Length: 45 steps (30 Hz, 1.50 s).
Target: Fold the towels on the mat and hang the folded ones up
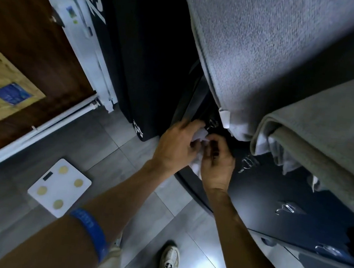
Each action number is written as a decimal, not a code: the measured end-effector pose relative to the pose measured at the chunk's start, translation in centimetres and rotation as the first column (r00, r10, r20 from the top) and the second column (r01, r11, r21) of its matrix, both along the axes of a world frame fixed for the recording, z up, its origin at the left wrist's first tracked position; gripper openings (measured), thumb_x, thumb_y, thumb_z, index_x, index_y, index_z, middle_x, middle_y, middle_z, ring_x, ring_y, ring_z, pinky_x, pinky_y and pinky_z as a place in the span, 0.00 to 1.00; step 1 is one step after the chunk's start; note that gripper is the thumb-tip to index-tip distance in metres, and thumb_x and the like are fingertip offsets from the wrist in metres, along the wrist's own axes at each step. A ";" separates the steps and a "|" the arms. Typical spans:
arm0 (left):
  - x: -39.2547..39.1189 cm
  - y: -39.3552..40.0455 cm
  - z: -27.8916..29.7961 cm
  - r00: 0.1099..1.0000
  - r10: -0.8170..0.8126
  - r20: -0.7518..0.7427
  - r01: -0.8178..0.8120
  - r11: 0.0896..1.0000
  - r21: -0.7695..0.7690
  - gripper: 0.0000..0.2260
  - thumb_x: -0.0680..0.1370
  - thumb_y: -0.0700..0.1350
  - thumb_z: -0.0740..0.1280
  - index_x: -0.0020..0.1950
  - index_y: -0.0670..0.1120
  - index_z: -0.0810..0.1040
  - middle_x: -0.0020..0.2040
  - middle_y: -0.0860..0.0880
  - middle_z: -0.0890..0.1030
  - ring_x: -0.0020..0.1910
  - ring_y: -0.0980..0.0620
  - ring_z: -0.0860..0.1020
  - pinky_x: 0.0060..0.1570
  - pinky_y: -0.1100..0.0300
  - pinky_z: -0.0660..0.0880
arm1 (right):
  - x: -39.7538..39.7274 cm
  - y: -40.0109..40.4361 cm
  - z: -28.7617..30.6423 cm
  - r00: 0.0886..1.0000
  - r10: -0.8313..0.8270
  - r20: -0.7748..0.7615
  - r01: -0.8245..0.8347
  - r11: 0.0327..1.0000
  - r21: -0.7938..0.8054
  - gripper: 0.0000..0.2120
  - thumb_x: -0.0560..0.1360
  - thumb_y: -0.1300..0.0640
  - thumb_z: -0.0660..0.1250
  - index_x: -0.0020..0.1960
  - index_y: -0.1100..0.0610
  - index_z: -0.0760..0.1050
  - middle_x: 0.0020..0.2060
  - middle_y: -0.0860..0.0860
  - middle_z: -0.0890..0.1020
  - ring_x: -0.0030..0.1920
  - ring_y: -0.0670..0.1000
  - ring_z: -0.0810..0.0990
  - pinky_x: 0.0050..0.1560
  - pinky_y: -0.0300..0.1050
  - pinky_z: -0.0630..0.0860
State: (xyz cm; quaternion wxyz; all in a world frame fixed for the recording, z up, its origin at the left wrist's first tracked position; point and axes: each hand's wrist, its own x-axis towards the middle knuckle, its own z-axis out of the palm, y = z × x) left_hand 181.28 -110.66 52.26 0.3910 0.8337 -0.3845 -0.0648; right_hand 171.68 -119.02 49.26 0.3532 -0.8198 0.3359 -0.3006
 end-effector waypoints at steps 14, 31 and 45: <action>1.1 -3.3 1.4 0.962 0.082 -0.262 -0.064 0.995 0.079 0.03 0.73 0.39 0.69 0.45 0.44 0.77 0.37 0.50 0.78 0.38 0.52 0.77 0.37 0.62 0.69 | 1.6 -1.6 -1.6 0.883 -0.317 -0.345 0.290 0.948 -0.130 0.15 0.76 0.51 0.59 0.53 0.50 0.83 0.48 0.56 0.84 0.49 0.62 0.81 0.51 0.59 0.77; -5.7 4.2 1.8 0.984 -0.092 -0.153 0.105 0.991 0.077 0.23 0.71 0.35 0.68 0.66 0.43 0.73 0.61 0.43 0.76 0.59 0.43 0.73 0.55 0.51 0.74 | -12.0 9.7 1.0 0.889 -0.289 -0.355 0.423 0.817 0.392 0.16 0.79 0.62 0.62 0.67 0.56 0.74 0.64 0.55 0.76 0.63 0.56 0.75 0.64 0.48 0.73; -25.7 9.4 8.5 0.476 -0.848 -0.232 0.878 0.444 0.178 0.22 0.78 0.43 0.63 0.73 0.48 0.68 0.71 0.50 0.71 0.69 0.51 0.69 0.70 0.56 0.65 | -37.8 28.7 7.3 0.457 -0.789 -0.410 0.852 0.257 0.456 0.14 0.80 0.63 0.60 0.53 0.46 0.80 0.58 0.48 0.80 0.59 0.46 0.76 0.55 0.34 0.69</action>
